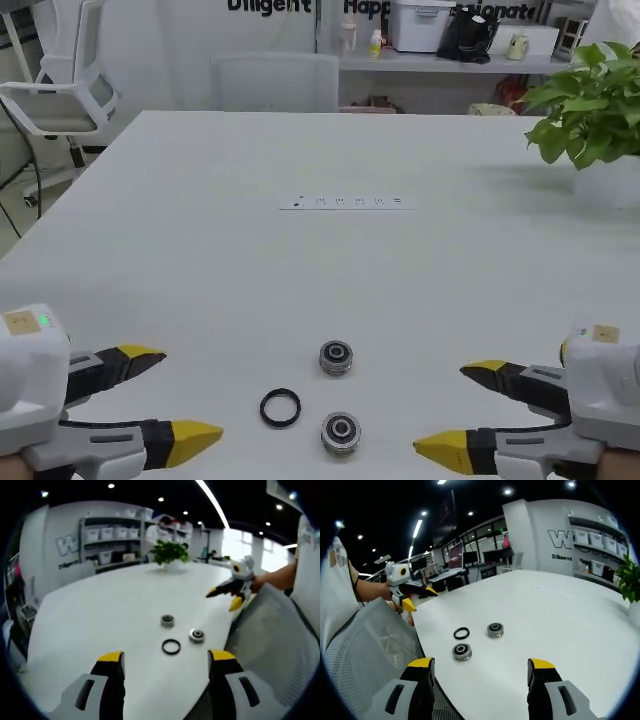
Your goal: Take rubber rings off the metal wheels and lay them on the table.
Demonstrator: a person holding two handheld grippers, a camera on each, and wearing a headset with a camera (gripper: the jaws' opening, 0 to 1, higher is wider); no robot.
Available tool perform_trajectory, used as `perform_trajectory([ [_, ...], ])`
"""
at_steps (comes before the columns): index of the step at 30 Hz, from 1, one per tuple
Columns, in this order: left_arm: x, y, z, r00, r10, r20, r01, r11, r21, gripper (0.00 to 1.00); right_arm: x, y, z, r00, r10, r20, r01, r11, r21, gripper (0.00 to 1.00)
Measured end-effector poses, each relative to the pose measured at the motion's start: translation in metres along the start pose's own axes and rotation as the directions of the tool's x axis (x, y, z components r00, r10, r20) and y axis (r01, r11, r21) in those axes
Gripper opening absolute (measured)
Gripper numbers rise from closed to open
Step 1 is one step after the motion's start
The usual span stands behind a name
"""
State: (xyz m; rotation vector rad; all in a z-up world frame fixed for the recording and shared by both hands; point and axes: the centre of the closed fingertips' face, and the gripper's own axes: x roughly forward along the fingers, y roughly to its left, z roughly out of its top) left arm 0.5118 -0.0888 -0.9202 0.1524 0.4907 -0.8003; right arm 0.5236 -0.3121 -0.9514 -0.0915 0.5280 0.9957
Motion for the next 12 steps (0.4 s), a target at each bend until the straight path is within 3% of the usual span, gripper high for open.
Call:
perform_trajectory([
  [12, -0.0022, 0.0034, 0.0018, 0.9999, 0.008, 0.012, -0.008, 1.000, -0.018, 0.67, -0.0027, -0.0024, 0.0008, 0.9999, -0.012, 0.010, 0.012, 1.000, 0.007, 0.75],
])
